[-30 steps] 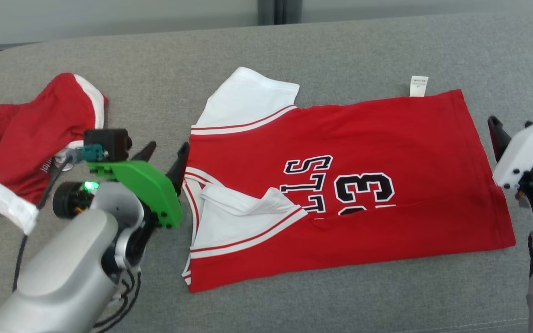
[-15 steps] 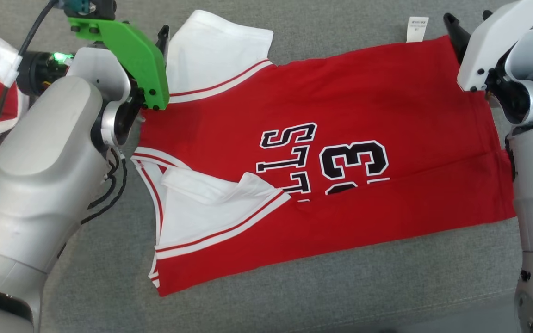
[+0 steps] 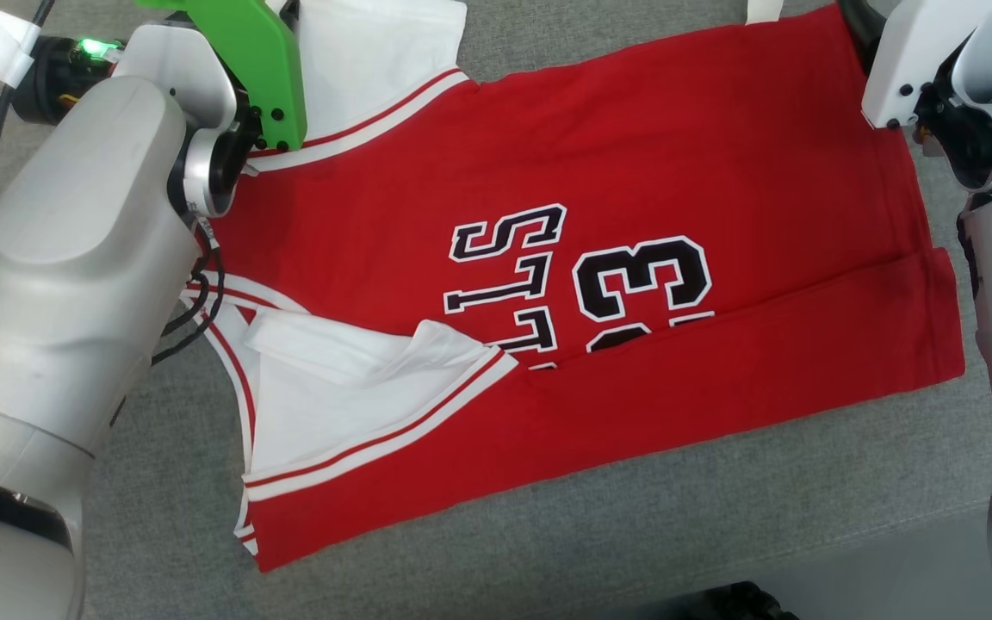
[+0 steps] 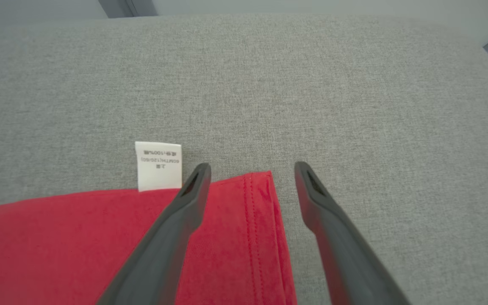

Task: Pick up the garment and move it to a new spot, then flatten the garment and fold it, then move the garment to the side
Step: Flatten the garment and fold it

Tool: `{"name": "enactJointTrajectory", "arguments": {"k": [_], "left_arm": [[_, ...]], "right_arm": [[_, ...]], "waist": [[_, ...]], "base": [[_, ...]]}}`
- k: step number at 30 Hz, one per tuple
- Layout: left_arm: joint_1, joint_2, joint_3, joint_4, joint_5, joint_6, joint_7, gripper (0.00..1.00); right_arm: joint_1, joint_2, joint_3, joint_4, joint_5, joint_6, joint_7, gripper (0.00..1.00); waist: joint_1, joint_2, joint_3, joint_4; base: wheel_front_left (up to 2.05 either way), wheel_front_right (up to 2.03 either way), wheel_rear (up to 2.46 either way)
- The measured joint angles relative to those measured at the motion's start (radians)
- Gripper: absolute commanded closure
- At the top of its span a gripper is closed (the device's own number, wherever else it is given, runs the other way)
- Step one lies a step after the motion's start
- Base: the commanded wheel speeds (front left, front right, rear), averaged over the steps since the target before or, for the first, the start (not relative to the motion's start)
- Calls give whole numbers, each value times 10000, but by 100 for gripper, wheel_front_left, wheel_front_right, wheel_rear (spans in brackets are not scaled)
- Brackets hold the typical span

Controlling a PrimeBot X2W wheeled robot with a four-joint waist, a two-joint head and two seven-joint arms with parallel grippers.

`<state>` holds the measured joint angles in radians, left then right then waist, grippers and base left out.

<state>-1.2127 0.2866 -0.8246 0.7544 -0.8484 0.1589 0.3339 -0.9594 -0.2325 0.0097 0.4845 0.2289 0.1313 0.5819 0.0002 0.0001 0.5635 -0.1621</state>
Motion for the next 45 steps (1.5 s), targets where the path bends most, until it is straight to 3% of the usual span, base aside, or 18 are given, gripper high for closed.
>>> {"name": "enactJointTrajectory", "arguments": {"k": [6,7,9,16,28,29,30,35,45], "left_arm": [[-241,-173,-192,290,48,-192,301,0],[-287,-188,-251,334,50,-219,414,43],[-353,-230,-376,387,105,-238,456,100],[-514,-840,-828,504,493,-148,428,100],[-696,-1216,-930,686,500,-295,27,100],[-700,-1227,-928,708,499,-303,-17,100],[-699,-1237,-926,734,499,-301,-96,100],[-666,-1287,-895,811,548,-213,-794,100],[-337,-1425,-775,784,825,-217,-3170,100]], "right_arm": [[-125,-148,123,219,174,0,6,0],[-132,-188,134,230,182,0,6,0],[-162,-268,178,238,221,0,33,0],[-141,-932,606,-82,357,0,242,0],[61,-1873,1302,336,1264,0,639,0],[54,-1910,1348,376,1319,0,667,60],[39,-1946,1400,389,1356,0,663,100],[14,-1969,1490,474,1480,15,213,100],[168,-1985,1024,980,1231,8,-1237,100]], "waist": [[-1,0,194,10],[-1,0,227,23],[-1,0,290,46],[-2,0,464,290],[-2,0,651,650],[-2,-1,654,664],[-2,0,657,678],[-2,-1,669,759],[-1,0,402,1065]], "base": [[0,0,0],[0,0,0],[0,0,0],[0,0,0],[0,0,0],[0,0,0],[0,0,0],[0,0,0],[0,0,0]]}}
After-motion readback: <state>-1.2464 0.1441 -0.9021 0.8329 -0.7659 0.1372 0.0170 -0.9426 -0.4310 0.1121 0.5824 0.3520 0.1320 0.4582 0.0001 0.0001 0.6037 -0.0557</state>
